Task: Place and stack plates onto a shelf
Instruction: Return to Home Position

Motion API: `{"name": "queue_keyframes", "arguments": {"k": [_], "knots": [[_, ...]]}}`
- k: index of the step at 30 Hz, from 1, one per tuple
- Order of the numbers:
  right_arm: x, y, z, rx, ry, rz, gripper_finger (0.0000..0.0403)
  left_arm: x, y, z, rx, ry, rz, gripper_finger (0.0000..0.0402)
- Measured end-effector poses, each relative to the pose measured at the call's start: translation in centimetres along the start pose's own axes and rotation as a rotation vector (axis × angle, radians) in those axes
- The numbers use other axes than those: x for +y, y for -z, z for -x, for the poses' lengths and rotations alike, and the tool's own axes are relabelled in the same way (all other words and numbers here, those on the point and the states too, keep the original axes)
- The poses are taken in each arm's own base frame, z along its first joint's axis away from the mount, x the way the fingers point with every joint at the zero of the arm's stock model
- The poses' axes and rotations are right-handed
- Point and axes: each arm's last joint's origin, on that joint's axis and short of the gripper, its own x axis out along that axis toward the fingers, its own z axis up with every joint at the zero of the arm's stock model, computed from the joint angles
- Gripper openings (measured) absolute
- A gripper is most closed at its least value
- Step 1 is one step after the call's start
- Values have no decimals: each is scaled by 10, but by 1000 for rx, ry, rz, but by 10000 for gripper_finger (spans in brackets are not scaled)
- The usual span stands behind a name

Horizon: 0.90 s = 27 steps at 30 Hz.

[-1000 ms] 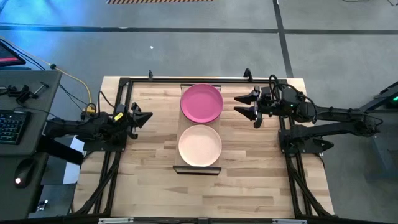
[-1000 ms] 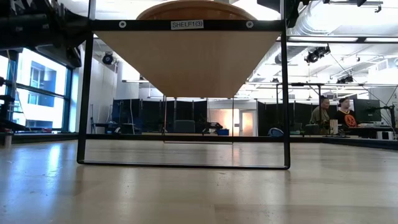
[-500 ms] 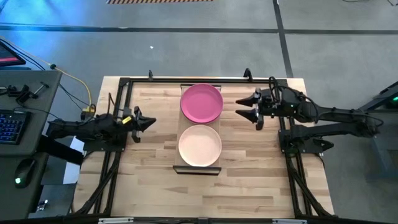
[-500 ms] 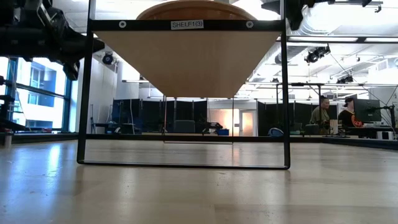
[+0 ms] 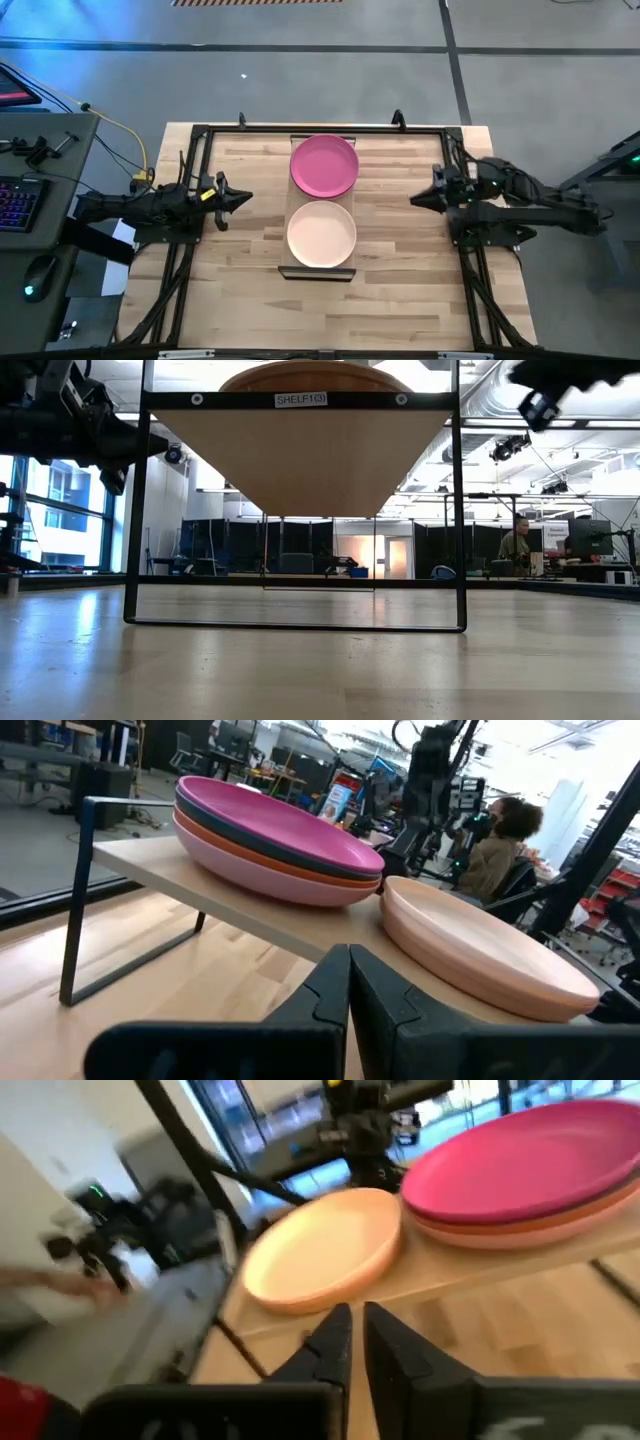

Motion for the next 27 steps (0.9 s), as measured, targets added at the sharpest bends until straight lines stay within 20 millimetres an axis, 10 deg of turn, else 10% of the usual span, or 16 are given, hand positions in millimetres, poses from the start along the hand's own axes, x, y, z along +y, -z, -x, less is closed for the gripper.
{"name": "queue_keyframes", "arguments": {"k": [14, 27], "knots": [[-24, 53, -4, -386, -22, 40, 0, 0, 0, 0, 0, 0, 0, 1], [-16, 70, -14, -393, -76, 87, 0, 0, 0, 0, -1, 0, 0, 1]]}}
